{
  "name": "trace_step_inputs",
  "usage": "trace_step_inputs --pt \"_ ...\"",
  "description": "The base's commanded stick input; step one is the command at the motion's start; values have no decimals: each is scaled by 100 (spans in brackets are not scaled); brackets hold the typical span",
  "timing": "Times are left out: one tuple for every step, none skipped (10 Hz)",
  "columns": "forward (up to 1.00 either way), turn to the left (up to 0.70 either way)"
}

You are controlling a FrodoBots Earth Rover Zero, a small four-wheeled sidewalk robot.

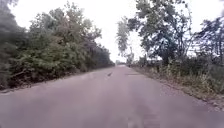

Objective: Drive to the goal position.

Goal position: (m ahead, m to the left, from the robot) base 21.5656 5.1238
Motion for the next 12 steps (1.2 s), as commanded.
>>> trace_step_inputs --pt "100 0" --pt "100 0" --pt "100 0" --pt "100 0" --pt "100 0" --pt "100 0" --pt "100 0" --pt "100 0" --pt "100 0" --pt "100 -10" --pt "100 -40" --pt "100 -40"
